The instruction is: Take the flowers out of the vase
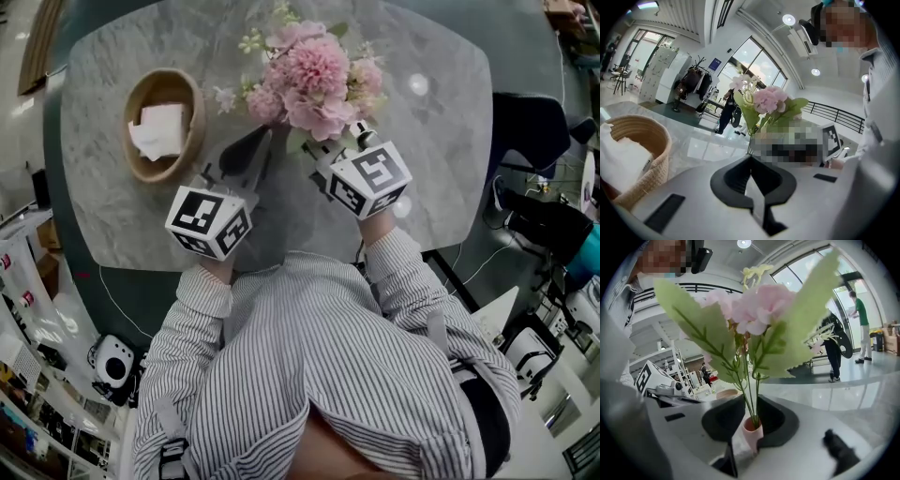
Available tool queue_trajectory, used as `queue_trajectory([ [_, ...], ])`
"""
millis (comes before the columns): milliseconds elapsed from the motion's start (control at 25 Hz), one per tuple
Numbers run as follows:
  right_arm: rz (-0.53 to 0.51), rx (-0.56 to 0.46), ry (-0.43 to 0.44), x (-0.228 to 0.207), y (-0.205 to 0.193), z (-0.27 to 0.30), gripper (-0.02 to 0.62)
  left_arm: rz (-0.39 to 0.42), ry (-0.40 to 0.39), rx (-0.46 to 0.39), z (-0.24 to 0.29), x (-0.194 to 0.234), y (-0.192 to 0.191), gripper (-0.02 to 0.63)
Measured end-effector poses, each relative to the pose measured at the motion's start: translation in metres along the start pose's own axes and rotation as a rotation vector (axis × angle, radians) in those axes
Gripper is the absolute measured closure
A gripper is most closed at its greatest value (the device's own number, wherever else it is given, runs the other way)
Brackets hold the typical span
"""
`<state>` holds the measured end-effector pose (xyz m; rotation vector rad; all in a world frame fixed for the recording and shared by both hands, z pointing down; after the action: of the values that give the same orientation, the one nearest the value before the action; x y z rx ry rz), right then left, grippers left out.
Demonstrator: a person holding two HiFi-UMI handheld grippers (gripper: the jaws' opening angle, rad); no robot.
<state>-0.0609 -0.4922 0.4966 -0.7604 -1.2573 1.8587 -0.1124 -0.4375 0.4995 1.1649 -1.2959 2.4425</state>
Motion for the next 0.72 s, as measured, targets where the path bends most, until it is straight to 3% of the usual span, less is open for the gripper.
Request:
queue_trajectory([
  [280, -0.032, 0.012, -0.010, 0.005, 0.001, 0.004, 0.565, -0.007, -0.007, 0.007, -0.002, 0.003, -0.002, 0.594],
  [720, -0.059, 0.007, -0.039, 0.010, 0.012, 0.003, 0.571, -0.002, -0.010, -0.001, -0.012, 0.002, 0.001, 0.594],
])
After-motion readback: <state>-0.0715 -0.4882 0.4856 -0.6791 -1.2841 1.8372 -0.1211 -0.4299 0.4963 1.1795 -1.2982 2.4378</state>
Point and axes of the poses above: the fingertips, and each gripper's own axes: z forward along the fingers, x to its left, y out of its top, the point moved 2 cm from there along -z, backward along the fingers, and after that the axes turned 15 degrees about -z, right-handed, at the moved point
